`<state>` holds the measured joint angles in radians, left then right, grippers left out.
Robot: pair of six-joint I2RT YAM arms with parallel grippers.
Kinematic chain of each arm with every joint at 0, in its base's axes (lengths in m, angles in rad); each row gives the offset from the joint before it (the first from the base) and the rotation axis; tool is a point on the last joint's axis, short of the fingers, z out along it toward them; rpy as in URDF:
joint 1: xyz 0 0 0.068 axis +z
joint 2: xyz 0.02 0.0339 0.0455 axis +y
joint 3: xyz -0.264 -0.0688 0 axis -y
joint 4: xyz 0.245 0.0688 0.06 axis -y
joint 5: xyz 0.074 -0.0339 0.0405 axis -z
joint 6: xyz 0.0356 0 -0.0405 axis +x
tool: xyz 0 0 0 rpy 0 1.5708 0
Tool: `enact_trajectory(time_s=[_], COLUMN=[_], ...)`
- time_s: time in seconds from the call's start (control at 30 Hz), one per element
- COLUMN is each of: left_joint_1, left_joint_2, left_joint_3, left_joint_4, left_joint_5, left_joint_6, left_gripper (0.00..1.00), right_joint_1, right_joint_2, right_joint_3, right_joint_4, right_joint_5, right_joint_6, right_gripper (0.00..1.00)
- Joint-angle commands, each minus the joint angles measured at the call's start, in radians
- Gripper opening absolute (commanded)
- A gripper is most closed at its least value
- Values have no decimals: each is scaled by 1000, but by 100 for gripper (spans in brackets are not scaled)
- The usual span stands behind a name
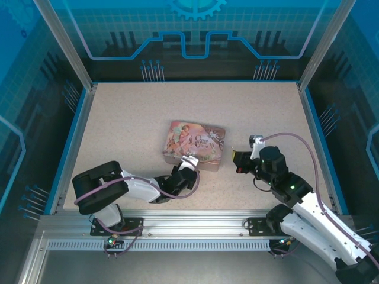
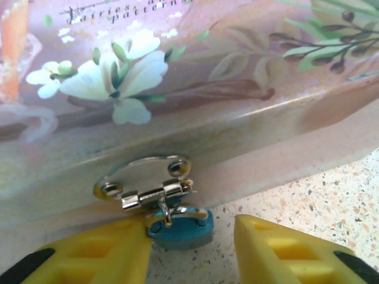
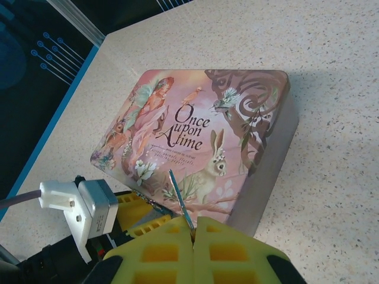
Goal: Unlock a padlock with a key
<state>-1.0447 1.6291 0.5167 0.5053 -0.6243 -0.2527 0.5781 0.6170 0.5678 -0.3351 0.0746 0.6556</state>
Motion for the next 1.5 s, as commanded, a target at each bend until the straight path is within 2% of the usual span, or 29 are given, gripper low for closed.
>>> enact_trajectory(time_s=[0.0,0.17,0.5,0.7,1.03,1.23,1.47], left_joint_1=[-6,-5,11,15,28,50,95], left_joint_2=[-4,-27,-88,-88,-6,30,49], left_joint_3=[39,75,198,222,198,218,225], left_joint_4=[33,-47,-311,-335,-297,-270,-235], left_joint_5=[-34,-2,80,101,72,63,33], left_joint_6=[46,34,-87,-115,-117,-87,-54], left_gripper=[36,33,19,16,40,51,54], right_joint_1=[15,15,19,20,20,20,20], right_joint_2=[-33,-61,-132,-187,-209,-198,-199], right_joint_3=[-17,-33,-107,-173,-178,-180,-166], right_joint_4=[-28,-63,-104,-96,-121,-112,-115], right_joint_5=[-1,-2,-25,-38,-23,-24,-21], right_joint_6=[9,13,37,68,56,50,36], right_gripper=[0,0,0,0,0,0,0])
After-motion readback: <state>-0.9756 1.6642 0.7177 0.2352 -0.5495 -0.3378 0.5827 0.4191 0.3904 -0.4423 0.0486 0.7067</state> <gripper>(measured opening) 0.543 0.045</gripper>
